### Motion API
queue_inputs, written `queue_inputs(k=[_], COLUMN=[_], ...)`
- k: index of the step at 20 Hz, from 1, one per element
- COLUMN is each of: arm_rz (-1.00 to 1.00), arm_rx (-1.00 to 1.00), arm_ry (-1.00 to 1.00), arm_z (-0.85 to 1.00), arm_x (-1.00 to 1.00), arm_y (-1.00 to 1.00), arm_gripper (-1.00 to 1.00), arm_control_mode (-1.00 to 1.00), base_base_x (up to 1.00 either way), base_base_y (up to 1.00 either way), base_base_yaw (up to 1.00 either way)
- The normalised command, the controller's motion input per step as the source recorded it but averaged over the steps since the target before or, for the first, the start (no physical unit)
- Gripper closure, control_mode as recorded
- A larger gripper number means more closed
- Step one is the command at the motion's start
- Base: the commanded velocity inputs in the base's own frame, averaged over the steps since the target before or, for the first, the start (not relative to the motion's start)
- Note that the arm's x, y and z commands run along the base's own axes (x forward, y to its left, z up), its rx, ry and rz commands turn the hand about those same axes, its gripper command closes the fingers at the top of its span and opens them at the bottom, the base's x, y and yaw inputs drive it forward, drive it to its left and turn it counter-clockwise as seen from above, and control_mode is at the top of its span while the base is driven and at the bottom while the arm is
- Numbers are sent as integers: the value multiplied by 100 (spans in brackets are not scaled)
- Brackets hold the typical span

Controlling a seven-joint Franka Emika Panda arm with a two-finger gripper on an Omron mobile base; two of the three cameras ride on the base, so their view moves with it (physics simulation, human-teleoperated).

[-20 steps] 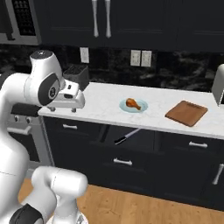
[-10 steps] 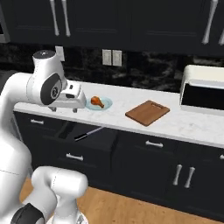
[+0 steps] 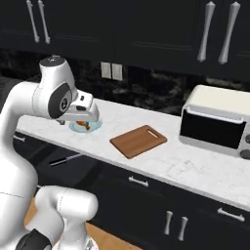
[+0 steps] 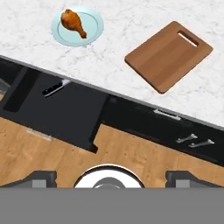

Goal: Pick up the knife from the drawer and place it on the cutting board. Then place the meat from the plate to the cutting board.

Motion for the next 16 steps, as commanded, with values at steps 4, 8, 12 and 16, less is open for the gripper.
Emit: queue_inputs(k=[4, 8, 12, 16], arm_rz=[0, 0, 0, 3], arm_rx=[0, 0, 0, 0], arm_ry=[0, 0, 0, 4], arm_z=[0, 0, 0, -13], arm_x=[0, 0, 0, -3], arm_y=[0, 0, 0, 13], arm_gripper=[-100, -100, -100, -100], arm_control_mode=[100, 100, 100, -100], base_base_x=[76, 14, 33, 5], base_base_y=[-73, -80, -31, 13], base_base_yaw=[41, 36, 27, 6])
